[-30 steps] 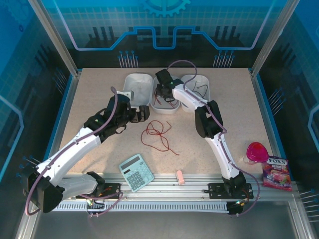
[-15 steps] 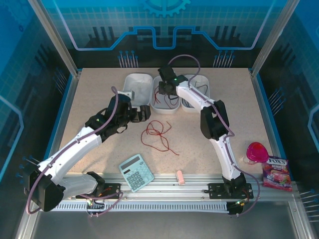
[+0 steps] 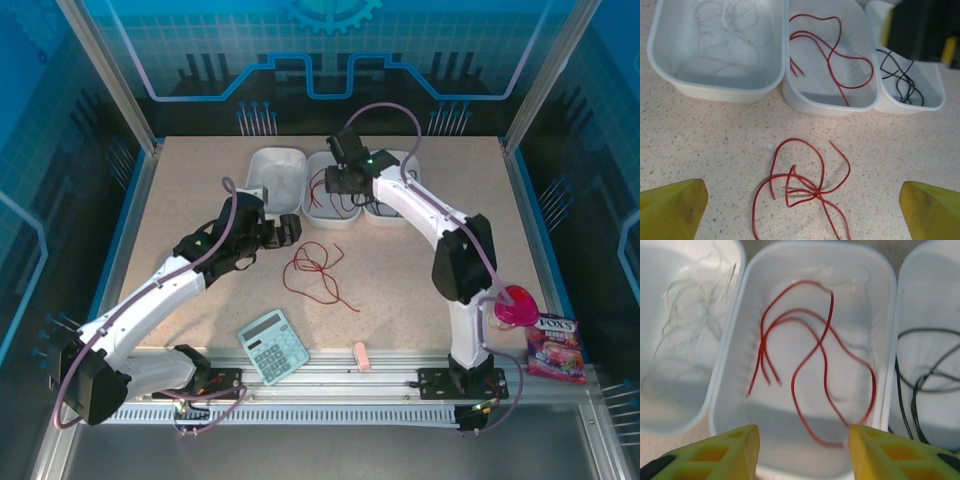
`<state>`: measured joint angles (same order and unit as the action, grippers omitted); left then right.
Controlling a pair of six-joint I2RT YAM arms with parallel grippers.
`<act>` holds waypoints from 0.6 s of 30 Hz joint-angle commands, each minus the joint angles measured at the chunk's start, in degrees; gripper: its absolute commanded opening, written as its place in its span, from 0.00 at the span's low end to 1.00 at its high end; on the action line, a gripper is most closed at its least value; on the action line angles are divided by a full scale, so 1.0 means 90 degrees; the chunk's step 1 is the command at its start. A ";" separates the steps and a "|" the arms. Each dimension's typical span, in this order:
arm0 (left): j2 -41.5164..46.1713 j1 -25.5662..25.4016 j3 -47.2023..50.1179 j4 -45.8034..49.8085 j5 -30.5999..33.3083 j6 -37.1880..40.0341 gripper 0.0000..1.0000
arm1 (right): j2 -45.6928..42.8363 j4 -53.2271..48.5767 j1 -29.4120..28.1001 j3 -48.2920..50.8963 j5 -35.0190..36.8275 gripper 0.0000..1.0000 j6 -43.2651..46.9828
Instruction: Untangle the cables
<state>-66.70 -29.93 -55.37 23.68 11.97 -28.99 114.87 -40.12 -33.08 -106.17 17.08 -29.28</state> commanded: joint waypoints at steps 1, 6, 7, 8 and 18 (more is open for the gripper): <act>0.0177 0.0012 0.0174 0.0088 0.0334 -0.0365 0.99 | -0.0793 -0.0336 -0.0425 0.0794 0.0013 0.52 0.0024; 0.0240 0.0174 0.0343 0.0171 0.0483 -0.0738 0.99 | -0.1572 -0.0527 -0.1024 0.1880 0.0021 0.54 -0.0355; 0.0249 0.0214 0.0395 0.0183 0.0501 -0.0831 0.99 | -0.1695 -0.0532 -0.1138 0.2069 0.0007 0.54 -0.0452; 0.0258 0.0260 0.0459 0.0205 0.0536 -0.0959 0.99 | -0.1789 -0.0556 -0.1255 0.2223 0.0006 0.54 -0.0563; 0.0381 0.0623 0.1138 0.0299 0.0364 -0.1819 0.99 | -0.1530 -0.0960 -0.1962 0.2756 -0.0160 0.54 -0.1083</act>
<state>-64.75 -24.84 -46.46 25.17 15.22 -42.00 99.55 -46.70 -49.60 -82.19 16.53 -36.77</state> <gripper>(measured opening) 0.992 0.541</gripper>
